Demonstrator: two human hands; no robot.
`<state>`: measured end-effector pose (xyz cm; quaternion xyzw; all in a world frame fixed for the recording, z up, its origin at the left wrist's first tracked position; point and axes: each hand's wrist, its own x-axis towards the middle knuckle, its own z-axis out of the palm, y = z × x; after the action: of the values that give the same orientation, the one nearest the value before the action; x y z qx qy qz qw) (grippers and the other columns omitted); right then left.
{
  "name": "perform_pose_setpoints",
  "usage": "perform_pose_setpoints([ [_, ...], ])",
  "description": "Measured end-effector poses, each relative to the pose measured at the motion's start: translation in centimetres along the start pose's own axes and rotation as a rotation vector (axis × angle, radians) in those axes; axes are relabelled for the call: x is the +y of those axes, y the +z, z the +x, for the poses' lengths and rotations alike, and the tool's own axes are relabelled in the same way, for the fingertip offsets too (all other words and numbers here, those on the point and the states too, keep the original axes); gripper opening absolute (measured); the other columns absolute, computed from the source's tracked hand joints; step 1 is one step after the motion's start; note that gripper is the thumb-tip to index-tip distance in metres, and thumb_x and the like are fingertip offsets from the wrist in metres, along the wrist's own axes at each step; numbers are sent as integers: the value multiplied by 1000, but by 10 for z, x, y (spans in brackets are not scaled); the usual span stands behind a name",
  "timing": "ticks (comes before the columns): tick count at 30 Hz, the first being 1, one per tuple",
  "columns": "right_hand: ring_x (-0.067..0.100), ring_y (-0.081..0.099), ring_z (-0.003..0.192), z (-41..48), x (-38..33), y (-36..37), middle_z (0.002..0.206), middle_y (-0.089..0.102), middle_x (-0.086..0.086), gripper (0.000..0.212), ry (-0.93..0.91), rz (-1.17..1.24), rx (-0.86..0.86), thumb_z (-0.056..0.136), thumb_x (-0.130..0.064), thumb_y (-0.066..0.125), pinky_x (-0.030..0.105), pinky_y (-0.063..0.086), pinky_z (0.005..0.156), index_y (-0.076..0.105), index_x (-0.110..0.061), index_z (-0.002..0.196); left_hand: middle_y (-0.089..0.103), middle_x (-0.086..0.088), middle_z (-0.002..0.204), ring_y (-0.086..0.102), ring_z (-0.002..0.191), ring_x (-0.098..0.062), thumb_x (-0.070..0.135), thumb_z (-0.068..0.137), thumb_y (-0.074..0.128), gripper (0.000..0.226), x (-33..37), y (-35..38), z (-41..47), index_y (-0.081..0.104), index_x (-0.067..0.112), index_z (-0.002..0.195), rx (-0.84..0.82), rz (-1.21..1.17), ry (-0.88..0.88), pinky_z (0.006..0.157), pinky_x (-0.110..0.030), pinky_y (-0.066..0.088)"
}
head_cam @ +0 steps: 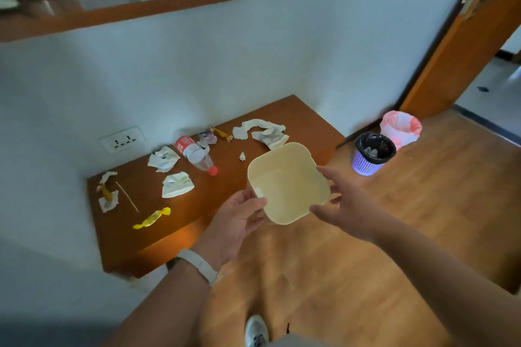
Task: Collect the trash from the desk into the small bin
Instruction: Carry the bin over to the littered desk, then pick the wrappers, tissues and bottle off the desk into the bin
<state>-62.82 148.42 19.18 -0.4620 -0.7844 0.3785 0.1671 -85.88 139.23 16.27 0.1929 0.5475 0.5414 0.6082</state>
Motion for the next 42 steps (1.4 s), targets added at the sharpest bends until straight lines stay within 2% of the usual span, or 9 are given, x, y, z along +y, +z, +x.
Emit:
perform_pose_setpoints([
  [4,-7,54,107,39,-8,3,122,52,-25,70,-22,-6,-14,76,-35,79,22,48,88,33,-60,123,77,-6,96,69,98,-25,7,93,63,12,20,-10,22,65,10,104,38,-63,5,87,-38,54],
  [9,-1,54,112,90,-12,3,129,53,-20,71,-58,-29,-119,76,-42,77,33,49,99,39,-43,137,79,-3,88,70,91,-22,6,94,61,15,38,-18,49,64,9,108,97,-96,-6,98,-44,52],
  [14,0,55,115,149,-5,3,130,54,-21,81,-106,23,-208,68,-53,72,40,48,102,39,-40,142,74,-13,107,66,103,-26,8,93,64,19,49,-22,85,66,9,112,220,-144,-18,79,-32,59],
  [16,0,56,114,178,3,2,128,56,-22,76,-119,52,-267,72,-45,75,41,49,101,42,-40,139,72,-11,104,65,101,-24,8,93,63,18,53,-18,101,66,8,111,274,-157,-11,82,-33,57],
  [21,5,58,113,264,24,-4,130,54,-23,82,-155,76,-411,71,-51,76,40,54,94,36,-45,142,76,-11,112,70,104,-24,11,93,64,21,68,-1,146,64,9,115,428,-221,6,96,-40,54],
  [26,0,55,107,334,32,-25,119,48,-36,74,-252,61,-550,79,-39,77,20,48,87,35,-45,140,75,-13,119,67,117,-29,10,93,64,33,79,27,181,60,7,125,586,-338,15,106,-47,49],
  [30,1,54,112,374,39,-33,131,49,-24,79,-321,48,-678,79,-39,76,18,47,87,33,-39,145,73,-11,123,66,119,-28,11,93,66,35,85,47,199,61,11,127,736,-376,4,107,-47,49],
  [35,3,53,114,401,35,-24,125,47,-24,80,-397,37,-815,78,-39,74,29,50,96,31,-39,145,74,-10,113,68,104,-22,12,94,63,16,79,65,198,65,12,109,887,-434,27,88,-38,55],
  [42,4,47,122,402,19,14,138,43,-20,79,-517,7,-988,79,-45,71,32,49,100,28,-41,145,73,-15,117,66,112,-27,12,96,61,17,63,63,171,64,7,112,1039,-520,44,101,-46,53],
])
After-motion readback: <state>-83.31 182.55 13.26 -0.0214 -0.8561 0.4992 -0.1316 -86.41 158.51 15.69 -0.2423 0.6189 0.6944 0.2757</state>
